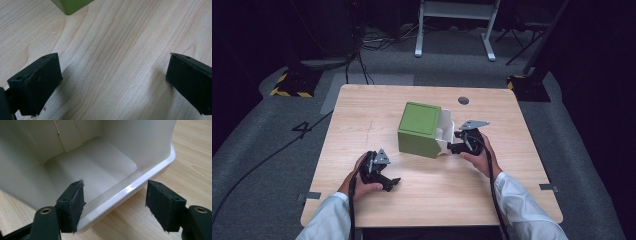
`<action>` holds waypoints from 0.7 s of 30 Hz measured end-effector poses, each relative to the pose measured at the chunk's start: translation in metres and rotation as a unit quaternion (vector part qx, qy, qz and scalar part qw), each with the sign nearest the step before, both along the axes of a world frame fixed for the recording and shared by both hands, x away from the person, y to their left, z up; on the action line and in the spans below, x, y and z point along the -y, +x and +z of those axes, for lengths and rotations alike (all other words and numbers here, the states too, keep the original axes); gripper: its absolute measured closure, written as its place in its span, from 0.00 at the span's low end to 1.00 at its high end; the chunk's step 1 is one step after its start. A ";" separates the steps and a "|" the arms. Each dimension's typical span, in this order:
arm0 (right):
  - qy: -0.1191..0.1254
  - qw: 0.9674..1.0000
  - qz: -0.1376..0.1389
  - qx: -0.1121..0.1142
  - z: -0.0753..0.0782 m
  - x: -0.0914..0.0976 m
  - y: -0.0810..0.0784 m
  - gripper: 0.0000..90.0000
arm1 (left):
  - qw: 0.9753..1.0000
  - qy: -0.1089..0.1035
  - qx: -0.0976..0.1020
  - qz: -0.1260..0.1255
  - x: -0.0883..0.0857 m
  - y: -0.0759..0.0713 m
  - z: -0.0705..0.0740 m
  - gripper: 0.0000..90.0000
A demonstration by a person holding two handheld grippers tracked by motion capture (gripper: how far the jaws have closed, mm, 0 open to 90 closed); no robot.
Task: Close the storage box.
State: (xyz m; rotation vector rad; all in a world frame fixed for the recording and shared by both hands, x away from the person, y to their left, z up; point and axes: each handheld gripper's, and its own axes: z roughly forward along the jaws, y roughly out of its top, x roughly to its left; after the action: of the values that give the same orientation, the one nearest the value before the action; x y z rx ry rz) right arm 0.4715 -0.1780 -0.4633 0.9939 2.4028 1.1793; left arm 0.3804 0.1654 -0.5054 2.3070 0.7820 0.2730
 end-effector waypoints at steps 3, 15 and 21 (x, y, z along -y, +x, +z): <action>0.001 1.000 0.001 -0.001 0.000 -0.004 0.000 0.34 | 1.000 0.000 0.000 0.000 0.000 0.000 0.000 0.00; 0.008 1.000 -0.002 -0.004 -0.001 -0.011 0.000 0.34 | 1.000 0.000 0.000 0.000 0.000 0.000 0.000 0.00; 0.005 1.000 0.001 -0.007 0.000 -0.014 0.002 0.34 | 1.000 0.000 0.000 0.000 0.000 0.000 0.000 0.00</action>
State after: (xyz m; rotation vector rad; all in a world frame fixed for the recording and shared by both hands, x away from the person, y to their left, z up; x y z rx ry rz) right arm 0.4731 -0.1636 -0.4636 1.0057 2.4106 1.1912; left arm 0.3804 0.1654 -0.5054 2.3069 0.7822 0.2731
